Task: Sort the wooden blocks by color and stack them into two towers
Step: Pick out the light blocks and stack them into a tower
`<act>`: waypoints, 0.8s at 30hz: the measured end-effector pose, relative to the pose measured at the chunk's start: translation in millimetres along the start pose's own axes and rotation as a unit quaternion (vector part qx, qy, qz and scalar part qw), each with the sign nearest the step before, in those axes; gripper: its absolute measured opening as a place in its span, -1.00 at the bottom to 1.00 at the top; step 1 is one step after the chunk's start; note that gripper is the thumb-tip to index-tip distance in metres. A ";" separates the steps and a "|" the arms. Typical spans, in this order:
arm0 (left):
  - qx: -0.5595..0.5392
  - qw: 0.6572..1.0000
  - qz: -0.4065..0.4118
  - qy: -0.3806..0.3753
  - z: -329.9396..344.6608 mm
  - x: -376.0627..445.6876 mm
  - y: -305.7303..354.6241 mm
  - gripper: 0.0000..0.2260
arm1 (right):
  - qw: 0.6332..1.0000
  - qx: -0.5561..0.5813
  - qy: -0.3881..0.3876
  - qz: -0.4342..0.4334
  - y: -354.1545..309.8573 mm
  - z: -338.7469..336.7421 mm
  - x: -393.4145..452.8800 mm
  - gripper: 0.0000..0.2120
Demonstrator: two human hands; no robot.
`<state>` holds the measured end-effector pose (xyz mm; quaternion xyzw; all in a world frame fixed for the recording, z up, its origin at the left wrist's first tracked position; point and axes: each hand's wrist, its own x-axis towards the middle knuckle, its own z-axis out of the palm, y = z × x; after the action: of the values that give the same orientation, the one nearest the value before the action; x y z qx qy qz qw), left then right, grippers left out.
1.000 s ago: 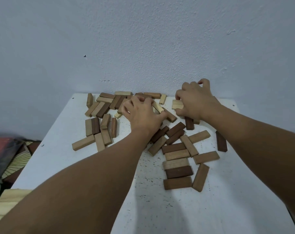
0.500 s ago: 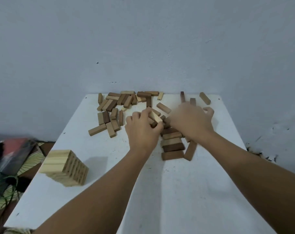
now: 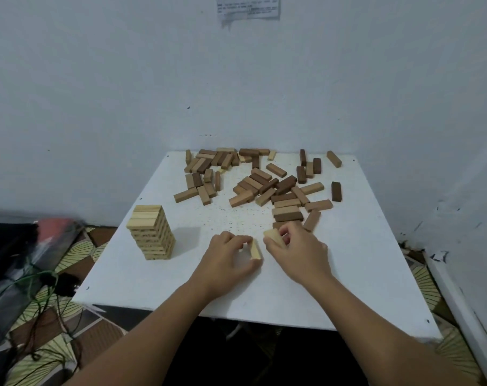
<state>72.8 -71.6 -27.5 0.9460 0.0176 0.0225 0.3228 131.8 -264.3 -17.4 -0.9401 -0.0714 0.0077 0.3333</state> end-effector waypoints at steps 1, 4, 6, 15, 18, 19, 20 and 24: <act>-0.003 1.000 0.003 0.009 2.1 -3.0 -0.1 -0.47 | 1.000 -0.010 0.002 0.000 1.5 4.0 -3.1 -0.65; 0.022 0.999 0.018 0.035 10.8 -10.6 0.7 -0.38 | 1.000 -0.014 0.020 -0.011 11.0 11.0 -7.6 -0.61; 0.051 0.998 0.025 0.038 15.2 -11.9 0.1 -0.33 | 0.999 0.005 0.035 -0.034 19.1 14.5 -10.5 -0.68; 0.072 0.995 0.036 0.062 20.2 -8.7 -6.9 -0.34 | 0.996 -0.002 0.046 -0.076 23.3 19.2 -15.5 -0.84; 0.075 0.994 0.037 0.065 21.0 -8.1 -8.1 -0.37 | 0.996 0.007 0.052 -0.077 23.1 19.1 -16.9 -0.90; 0.074 0.994 0.038 0.064 21.5 -8.1 -8.3 -0.38 | 0.996 0.010 0.050 -0.073 23.1 18.4 -16.8 -0.93; 0.072 0.995 0.039 0.064 21.5 -8.2 -8.8 -0.39 | 0.997 0.009 0.042 -0.067 22.7 17.8 -16.4 -0.92; 0.067 0.995 0.036 0.061 20.8 -7.9 -9.0 -0.38 | 0.997 -0.030 -0.019 -0.061 20.1 12.8 -15.7 -0.54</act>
<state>65.9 -77.6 -49.7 0.9625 0.0051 0.0909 0.2557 118.1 -274.0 -40.4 -0.9432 -0.1356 0.0033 0.3032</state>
